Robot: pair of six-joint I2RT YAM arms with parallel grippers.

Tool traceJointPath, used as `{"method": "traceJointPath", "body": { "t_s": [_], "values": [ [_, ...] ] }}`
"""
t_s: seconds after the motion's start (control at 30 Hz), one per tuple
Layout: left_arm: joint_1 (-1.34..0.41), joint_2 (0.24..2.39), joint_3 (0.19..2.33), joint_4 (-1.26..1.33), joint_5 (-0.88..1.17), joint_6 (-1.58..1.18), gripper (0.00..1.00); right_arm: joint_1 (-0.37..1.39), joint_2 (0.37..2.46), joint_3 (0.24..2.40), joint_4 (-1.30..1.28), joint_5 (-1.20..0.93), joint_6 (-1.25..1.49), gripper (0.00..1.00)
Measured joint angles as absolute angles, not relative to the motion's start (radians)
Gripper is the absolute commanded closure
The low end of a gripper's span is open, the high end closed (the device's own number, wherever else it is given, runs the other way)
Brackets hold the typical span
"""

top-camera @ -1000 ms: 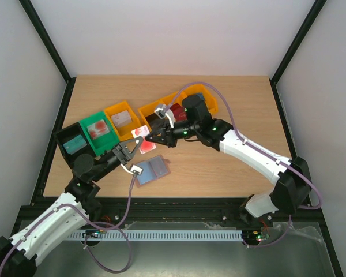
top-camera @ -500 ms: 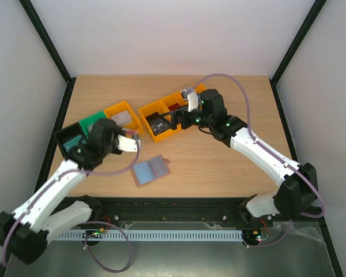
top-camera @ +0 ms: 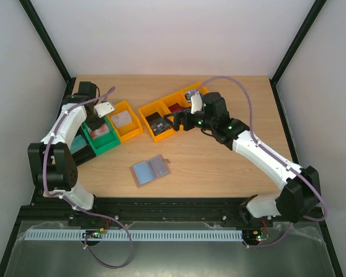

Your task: Take the credit cards out of the card holder

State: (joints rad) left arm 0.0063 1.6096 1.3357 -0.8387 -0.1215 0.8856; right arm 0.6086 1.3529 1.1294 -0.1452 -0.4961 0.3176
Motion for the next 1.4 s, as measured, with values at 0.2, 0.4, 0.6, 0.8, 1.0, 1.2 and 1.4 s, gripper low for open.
{"method": "traceJointPath", "body": {
  "t_s": [0.2, 0.4, 0.6, 0.8, 1.0, 1.2, 1.4],
  "values": [
    [0.012, 1.68, 1.332, -0.738, -0.185, 0.844, 0.98, 0.609, 1.324, 1.121, -0.145, -0.488, 0.305, 0.01],
    [0.021, 1.7, 1.22, -0.592, -0.291, 0.865, 0.98, 0.608, 1.316, 1.118, -0.144, -0.489, 0.296, 0.01],
    [0.021, 1.757, 1.195, -0.48, -0.341, 0.868, 0.95, 0.608, 1.317, 1.118, -0.144, -0.49, 0.294, 0.01],
    [0.021, 1.784, 1.163, -0.391, -0.373, 0.886, 0.78, 0.608, 1.317, 1.118, -0.144, -0.493, 0.287, 0.01],
    [0.021, 1.773, 1.1, -0.349, -0.354, 0.938, 0.52, 0.608, 1.317, 1.118, -0.144, -0.5, 0.279, 0.01],
    [0.021, 1.717, 1.093, -0.359, -0.294, 0.96, 0.41, 0.608, 1.317, 1.118, -0.144, -0.508, 0.273, 0.01],
    [0.021, 1.689, 1.145, -0.395, -0.22, 0.941, 0.36, 0.608, 1.317, 1.118, -0.144, -0.517, 0.272, 0.01]
  ]
}}
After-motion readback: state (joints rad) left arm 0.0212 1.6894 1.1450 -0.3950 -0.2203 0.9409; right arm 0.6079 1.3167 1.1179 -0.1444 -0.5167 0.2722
